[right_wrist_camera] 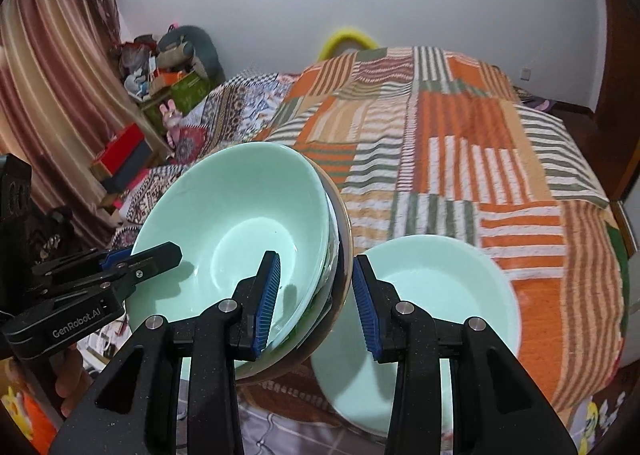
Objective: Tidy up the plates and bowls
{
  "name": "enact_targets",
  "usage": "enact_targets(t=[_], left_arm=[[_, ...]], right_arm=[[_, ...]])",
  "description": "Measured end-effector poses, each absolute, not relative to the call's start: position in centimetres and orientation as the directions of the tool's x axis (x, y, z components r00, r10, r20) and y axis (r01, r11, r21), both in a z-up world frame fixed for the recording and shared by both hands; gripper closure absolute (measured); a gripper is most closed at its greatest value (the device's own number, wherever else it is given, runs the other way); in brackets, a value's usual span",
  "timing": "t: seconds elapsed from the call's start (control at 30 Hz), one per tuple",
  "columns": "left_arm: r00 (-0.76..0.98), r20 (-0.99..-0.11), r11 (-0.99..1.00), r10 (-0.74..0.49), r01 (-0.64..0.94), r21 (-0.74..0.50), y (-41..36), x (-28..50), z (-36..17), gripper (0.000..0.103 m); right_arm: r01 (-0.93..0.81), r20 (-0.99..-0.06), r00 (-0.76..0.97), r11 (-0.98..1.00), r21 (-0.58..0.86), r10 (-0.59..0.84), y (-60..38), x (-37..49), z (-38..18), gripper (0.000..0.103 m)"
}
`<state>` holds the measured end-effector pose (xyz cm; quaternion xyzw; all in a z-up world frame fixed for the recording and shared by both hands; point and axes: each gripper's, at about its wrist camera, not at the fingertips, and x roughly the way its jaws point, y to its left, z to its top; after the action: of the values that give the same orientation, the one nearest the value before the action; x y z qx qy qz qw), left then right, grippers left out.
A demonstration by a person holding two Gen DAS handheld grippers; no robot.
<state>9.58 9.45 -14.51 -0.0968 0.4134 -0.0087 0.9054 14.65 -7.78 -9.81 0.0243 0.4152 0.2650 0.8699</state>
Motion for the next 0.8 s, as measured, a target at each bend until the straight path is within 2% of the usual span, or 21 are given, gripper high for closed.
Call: enact_targets(t=[0.33, 0.8], left_arm=[[0.642, -0.752, 0.984, -0.147, 0.019, -0.176, 5.1, 11.7, -14.2, 0.077], [0.548, -0.818, 0.985, -0.174, 0.09, -0.148, -0.2, 14.5, -17.3, 0.077]], right_arm=[[-0.36, -0.702, 0.556, 0.89, 0.281, 0.446, -12.4, 14.5, -9.8, 0.069], [-0.263, -0.74, 0.546, 0.919, 0.293, 0.393, -16.8, 15.0, -12.1, 0.069]])
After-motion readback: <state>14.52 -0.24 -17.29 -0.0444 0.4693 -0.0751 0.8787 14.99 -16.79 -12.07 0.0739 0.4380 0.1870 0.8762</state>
